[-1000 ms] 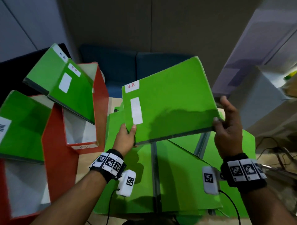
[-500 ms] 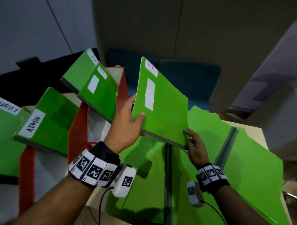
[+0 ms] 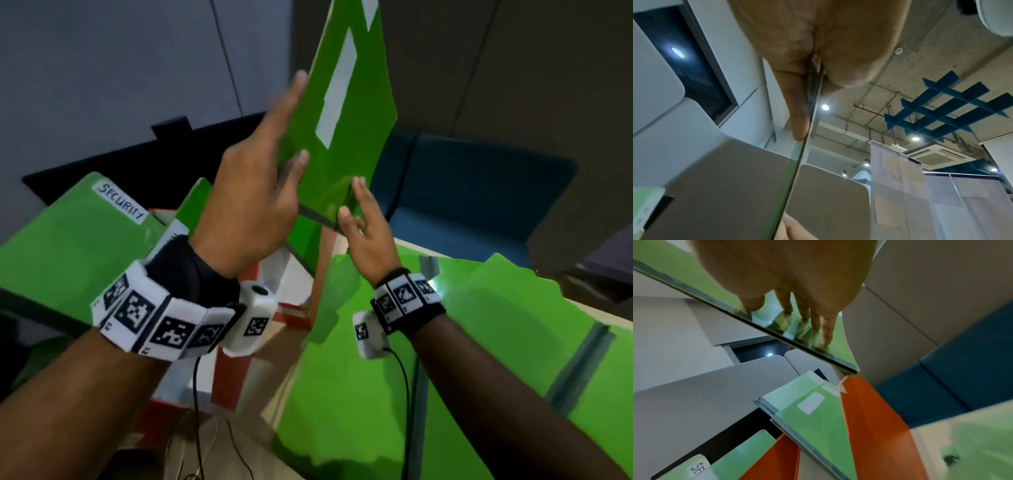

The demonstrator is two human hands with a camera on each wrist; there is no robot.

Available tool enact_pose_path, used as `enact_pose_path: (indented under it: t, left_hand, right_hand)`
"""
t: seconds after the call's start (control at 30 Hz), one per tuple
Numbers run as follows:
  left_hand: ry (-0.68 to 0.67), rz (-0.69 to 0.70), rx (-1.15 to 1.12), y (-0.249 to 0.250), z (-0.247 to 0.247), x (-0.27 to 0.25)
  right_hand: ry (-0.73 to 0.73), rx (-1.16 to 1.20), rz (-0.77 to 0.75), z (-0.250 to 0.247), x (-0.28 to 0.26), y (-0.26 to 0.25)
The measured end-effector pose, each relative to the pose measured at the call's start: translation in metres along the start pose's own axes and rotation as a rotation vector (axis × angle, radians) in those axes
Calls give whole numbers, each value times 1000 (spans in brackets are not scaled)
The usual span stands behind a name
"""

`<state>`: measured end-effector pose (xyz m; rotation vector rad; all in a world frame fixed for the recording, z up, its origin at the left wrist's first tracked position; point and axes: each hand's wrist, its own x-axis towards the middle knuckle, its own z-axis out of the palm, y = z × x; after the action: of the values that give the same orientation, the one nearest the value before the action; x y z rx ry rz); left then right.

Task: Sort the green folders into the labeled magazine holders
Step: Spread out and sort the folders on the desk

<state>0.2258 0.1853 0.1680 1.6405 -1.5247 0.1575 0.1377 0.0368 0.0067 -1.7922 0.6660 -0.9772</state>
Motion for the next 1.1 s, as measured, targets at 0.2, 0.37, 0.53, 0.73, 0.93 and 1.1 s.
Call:
enact_pose_path:
  t: [0.2, 0.37, 0.53, 0.73, 0.93, 1.1]
  left_hand:
    - [60, -26, 69, -33, -31, 13]
    - [-34, -159, 156, -76, -23, 19]
    - [-156, -324, 174, -124, 4, 28]
    - [-260, -465, 141, -177, 44, 30]
    - [-322, -513, 256, -209, 65, 24]
    - [-414, -426, 383, -219, 66, 22]
  right_hand:
    - [-91, -7, -108, 43, 44, -7]
    - [-184, -28, -46, 79, 51, 10]
    - [-231, -93, -4, 108, 56, 13]
    - [-285, -162, 176, 137, 64, 33]
    - [-311, -213, 305, 164, 67, 58]
    - [-271, -221, 379, 171, 74, 78]
